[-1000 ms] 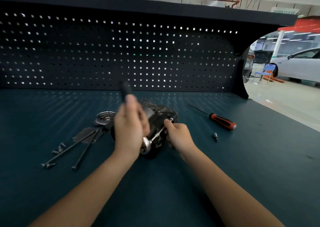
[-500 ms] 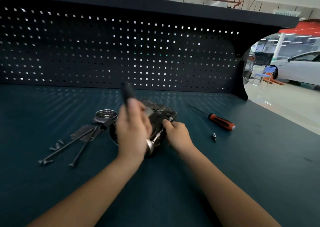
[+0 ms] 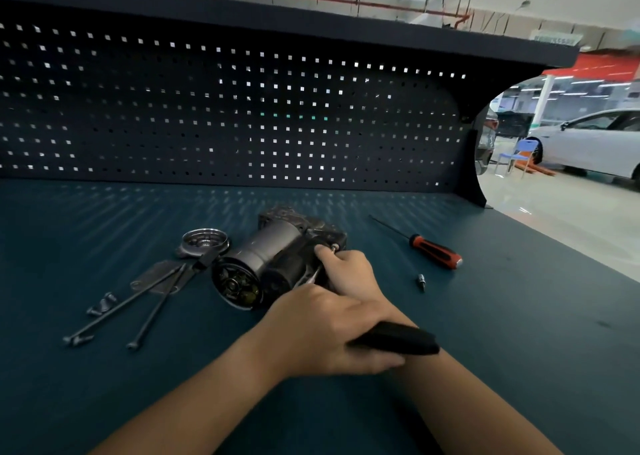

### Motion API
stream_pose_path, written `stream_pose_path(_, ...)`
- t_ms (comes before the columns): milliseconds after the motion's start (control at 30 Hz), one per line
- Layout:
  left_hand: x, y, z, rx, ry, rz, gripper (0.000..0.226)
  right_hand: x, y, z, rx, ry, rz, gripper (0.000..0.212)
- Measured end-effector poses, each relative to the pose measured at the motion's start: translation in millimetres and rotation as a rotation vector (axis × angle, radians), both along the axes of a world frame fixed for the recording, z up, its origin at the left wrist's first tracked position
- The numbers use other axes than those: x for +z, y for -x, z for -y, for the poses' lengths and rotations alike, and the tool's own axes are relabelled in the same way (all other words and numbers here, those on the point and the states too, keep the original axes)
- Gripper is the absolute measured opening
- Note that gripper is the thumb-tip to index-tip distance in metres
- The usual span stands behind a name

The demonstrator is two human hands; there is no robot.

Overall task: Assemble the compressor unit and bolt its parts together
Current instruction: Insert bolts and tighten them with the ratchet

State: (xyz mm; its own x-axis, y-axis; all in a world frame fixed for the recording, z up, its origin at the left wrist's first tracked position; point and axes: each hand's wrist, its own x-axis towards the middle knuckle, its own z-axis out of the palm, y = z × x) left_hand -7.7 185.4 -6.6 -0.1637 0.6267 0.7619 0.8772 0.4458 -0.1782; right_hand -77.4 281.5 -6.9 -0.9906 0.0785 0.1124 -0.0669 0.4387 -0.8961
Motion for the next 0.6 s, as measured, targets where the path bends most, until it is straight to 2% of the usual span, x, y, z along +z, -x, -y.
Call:
stream_pose_path(67, 1, -1, 1, 0.003, -0.257, 0.108, 0.038, 1, 1, 1, 0.047, -0.095, 0.021, 0.033)
stream_pose_path(100, 5, -1, 1, -0.036, -0.506, 0.262, 0.033, 0, 2, 1, 0.060, -0.125, 0.007, 0.029)
stream_pose_path(167, 14, 4, 5, -0.131, -1.084, 0.596, 0.022, -1, 4, 1, 0.019, -0.115, -0.018, 0.039)
stream_pose_path(233, 20, 16, 18, -0.141, -1.552, 0.830, 0.030, -2, 5, 4, -0.039, -0.087, -0.041, 0.048)
stream_pose_path(300, 23, 27, 32, -0.243, -1.893, 1.052, 0.038, -4, 6, 6, -0.047, -0.055, -0.060, 0.049)
stream_pose_path(333, 25, 30, 36, -0.289, -1.955, 1.117, 0.039, -4, 5, 7, -0.045, -0.035, -0.071, 0.050)
stream_pose_path(367, 25, 30, 38, -0.283, -1.919, 1.118, 0.038, -6, 4, 7, -0.044, -0.019, -0.073, 0.050)
stream_pose_path(433, 26, 25, 32, -0.205, -1.642, 0.973, 0.032, -7, 6, 8, -0.042, 0.010, -0.062, 0.050)
stream_pose_path(533, 24, 8, 16, -0.249, -1.083, 0.750, 0.020, -7, 6, 4, -0.058, 0.008, -0.057, 0.048)
stream_pose_path(600, 15, 0, 13, -0.220, -0.637, 0.582, 0.037, -9, 5, -3, 0.010, 0.015, -0.064, 0.043)
